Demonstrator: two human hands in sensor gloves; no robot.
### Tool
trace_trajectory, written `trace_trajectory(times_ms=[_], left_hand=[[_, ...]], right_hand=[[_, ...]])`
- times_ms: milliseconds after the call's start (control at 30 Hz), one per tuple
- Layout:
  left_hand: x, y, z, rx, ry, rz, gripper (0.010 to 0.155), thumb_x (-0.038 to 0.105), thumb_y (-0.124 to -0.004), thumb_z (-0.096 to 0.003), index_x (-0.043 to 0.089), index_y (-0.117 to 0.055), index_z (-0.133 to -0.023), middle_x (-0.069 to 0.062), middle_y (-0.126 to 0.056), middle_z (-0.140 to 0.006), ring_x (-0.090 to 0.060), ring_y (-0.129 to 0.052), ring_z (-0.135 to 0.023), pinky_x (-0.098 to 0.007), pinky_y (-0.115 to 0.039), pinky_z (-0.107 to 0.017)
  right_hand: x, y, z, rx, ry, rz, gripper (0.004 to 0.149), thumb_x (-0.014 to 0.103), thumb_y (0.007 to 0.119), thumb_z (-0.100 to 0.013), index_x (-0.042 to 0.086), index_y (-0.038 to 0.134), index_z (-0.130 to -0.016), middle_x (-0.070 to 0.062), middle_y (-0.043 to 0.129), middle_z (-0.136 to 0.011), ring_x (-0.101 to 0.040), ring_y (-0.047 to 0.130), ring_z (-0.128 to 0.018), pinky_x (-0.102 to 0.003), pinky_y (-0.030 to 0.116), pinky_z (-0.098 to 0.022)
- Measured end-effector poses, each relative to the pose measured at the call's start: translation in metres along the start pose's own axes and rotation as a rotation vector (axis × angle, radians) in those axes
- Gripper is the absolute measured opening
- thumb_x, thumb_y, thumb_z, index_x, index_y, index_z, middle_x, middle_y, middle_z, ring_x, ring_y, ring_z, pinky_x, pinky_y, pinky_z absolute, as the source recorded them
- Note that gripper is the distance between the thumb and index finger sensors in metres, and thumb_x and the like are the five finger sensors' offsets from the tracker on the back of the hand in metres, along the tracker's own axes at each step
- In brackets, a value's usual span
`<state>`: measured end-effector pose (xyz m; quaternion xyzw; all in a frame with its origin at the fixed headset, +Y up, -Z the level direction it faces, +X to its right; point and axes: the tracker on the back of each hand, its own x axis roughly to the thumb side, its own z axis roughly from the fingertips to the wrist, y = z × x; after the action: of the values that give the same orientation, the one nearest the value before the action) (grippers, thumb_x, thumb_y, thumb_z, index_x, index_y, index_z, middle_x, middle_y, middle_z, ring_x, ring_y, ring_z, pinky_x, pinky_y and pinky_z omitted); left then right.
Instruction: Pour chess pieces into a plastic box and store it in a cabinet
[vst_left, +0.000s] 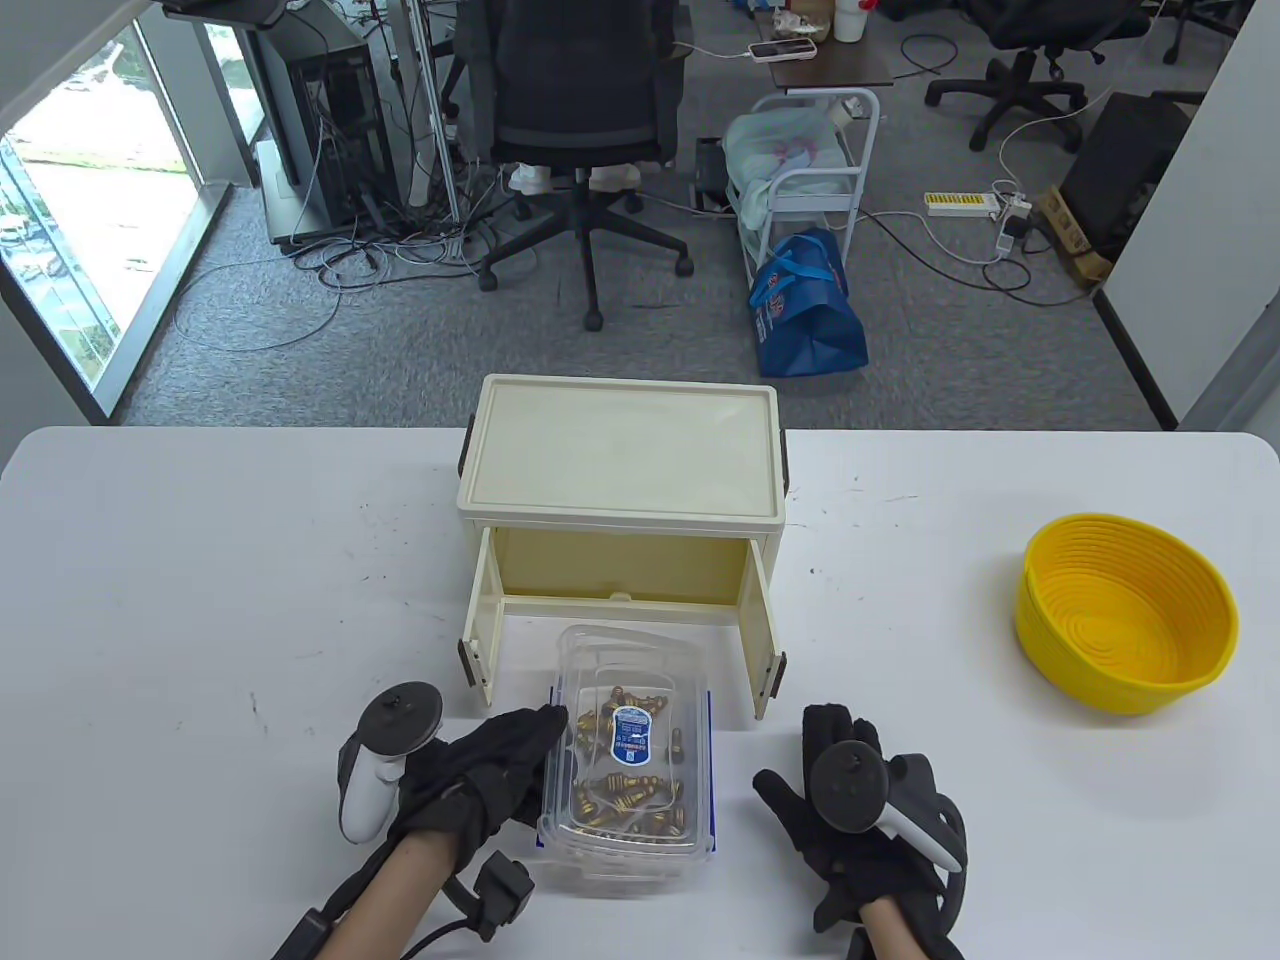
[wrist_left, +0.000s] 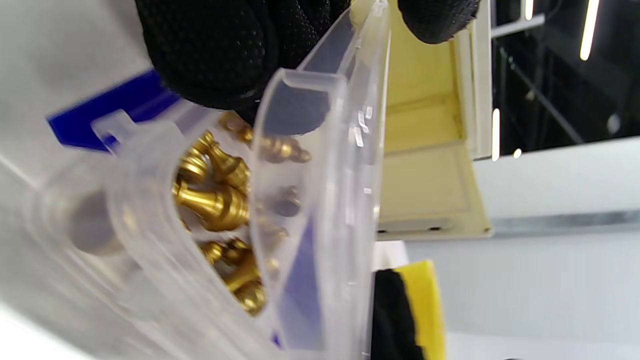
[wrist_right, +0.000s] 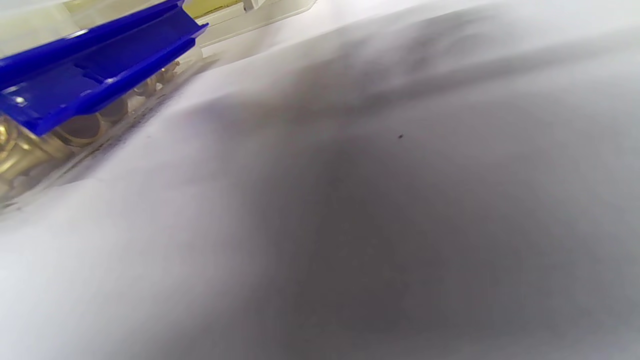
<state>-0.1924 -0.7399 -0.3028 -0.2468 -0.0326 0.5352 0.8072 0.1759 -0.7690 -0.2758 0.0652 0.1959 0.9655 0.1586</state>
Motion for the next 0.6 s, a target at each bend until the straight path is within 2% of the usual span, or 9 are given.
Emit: trace_trajectory(times_ms=[200,367,600], left_hand=[[0.032,0.004,0.004,0.0,0.064,-0.423,0.064,0.052,-0.064,-0.0687,0.001,-0.072,-0.106,-0.016,-0.096,-0.078,-0.023,-0.101,-0.051,-0.034,-0.091,-0.037],[0.037,0.002,0.002,0.029,0.133,-0.597,0.066,0.052,-0.066,-0.0678,0.0,-0.071,-0.107,-0.019,-0.095,-0.08,-0.025,-0.1,-0.053,-0.035,-0.09,-0.038],[0.027,-0.007,-0.01,-0.002,0.183,-0.658,0.068,0.054,-0.068,-0.0667,0.002,-0.07,-0.109,-0.018,-0.094,-0.082,-0.026,-0.1,-0.055,-0.036,-0.09,-0.039]], right_hand=[[0.0,0.0,0.0,-0.004,0.0,-0.002,0.084,0.06,0.053,-0.063,0.006,0.013,-0.114,-0.027,0.018,-0.119,-0.058,0.026,-0.105,-0.07,0.038,-0.071],[0.0,0.0,0.0,-0.002,0.0,-0.004,0.084,0.06,0.053,-0.063,0.006,0.013,-0.114,-0.027,0.019,-0.119,-0.058,0.026,-0.105,-0.07,0.038,-0.071],[0.0,0.0,0.0,0.0,-0.003,-0.003,0.084,0.06,0.053,-0.063,0.006,0.013,-0.114,-0.027,0.019,-0.119,-0.058,0.026,-0.105,-0.07,0.038,-0.071]])
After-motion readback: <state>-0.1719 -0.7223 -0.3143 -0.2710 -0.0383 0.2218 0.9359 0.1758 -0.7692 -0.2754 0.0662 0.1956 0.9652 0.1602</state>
